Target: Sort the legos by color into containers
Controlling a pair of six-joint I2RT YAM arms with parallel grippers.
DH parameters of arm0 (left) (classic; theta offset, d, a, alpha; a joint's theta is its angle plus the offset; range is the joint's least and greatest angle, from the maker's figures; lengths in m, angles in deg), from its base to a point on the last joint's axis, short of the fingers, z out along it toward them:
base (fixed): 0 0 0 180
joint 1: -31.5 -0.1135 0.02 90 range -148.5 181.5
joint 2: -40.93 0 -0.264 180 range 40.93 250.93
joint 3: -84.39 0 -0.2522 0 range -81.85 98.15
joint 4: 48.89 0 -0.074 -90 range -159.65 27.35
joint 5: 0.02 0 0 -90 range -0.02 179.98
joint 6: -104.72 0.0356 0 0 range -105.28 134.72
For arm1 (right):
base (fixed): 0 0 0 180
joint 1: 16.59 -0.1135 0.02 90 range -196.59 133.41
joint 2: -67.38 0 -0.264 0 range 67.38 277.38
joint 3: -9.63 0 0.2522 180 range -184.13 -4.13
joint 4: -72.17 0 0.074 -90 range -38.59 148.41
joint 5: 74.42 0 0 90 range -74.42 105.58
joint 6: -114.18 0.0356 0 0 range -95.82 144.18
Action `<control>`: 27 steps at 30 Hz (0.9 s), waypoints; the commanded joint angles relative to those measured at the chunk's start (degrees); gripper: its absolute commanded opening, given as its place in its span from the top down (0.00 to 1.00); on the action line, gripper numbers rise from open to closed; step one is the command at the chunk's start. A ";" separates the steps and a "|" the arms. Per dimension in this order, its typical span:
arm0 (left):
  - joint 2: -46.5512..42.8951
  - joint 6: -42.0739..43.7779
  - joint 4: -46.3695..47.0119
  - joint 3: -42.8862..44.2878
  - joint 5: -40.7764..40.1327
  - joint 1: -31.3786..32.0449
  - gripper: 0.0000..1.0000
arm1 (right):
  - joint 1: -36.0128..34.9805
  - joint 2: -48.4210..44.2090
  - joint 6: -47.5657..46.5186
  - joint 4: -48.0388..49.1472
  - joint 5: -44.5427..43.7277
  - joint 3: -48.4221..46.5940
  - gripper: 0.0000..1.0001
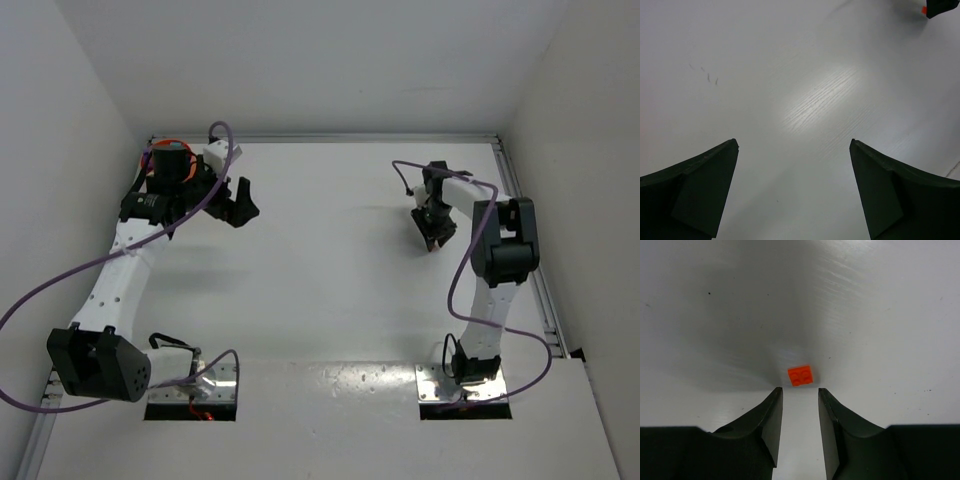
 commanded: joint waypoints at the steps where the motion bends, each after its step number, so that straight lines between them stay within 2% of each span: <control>1: -0.65 -0.47 2.22 0.01 0.22 0.43 0.00 | -0.01 0.07 -1.00 0.57 0.35 -3.31 0.65; 16: 1.11 -1.61 2.22 0.53 0.22 0.43 0.00 | 0.52 6.23 -3.90 -1.28 2.02 -7.18 0.63; 27: 1.72 -1.61 2.75 0.54 0.22 0.43 0.00 | 1.57 7.37 -4.43 -2.42 3.61 -5.17 0.66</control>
